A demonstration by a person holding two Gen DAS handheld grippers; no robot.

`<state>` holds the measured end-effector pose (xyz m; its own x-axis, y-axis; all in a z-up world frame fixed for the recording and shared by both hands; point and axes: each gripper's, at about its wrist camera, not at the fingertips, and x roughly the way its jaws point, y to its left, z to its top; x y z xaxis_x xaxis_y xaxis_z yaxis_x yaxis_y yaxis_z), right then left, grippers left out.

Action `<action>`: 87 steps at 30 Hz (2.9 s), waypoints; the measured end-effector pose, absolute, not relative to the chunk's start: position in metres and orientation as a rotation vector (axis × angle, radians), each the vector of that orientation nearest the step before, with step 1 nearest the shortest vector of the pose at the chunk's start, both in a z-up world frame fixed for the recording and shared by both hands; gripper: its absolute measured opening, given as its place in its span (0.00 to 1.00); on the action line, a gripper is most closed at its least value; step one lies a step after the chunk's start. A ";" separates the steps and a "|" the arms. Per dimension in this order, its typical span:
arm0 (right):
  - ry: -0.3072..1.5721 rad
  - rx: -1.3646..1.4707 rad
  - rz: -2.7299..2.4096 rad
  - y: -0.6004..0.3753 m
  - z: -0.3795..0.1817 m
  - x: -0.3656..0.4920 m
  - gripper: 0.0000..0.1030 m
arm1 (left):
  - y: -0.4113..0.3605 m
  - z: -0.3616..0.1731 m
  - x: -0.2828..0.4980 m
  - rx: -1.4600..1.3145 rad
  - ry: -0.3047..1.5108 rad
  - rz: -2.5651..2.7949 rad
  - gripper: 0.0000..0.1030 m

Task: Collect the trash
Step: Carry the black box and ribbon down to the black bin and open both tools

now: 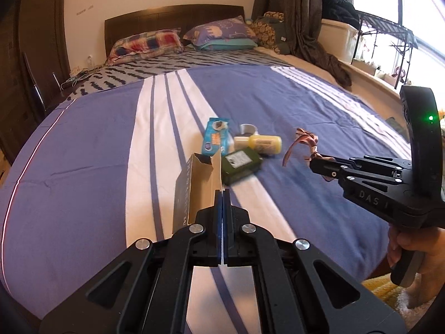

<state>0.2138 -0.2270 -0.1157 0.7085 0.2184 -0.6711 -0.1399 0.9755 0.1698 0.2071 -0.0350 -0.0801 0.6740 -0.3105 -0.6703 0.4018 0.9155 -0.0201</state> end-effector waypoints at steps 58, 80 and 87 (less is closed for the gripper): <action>1.083 0.175 0.237 -0.222 -0.267 -0.010 0.11 | -0.041 -0.271 0.014 0.024 1.164 -0.552 0.00; 1.336 0.217 0.198 -0.208 -0.373 0.033 0.19 | -0.053 -0.381 0.040 0.051 1.403 -0.523 0.05; 1.296 0.222 0.179 -0.212 -0.363 0.035 0.51 | -0.048 -0.370 0.040 0.053 1.368 -0.485 0.40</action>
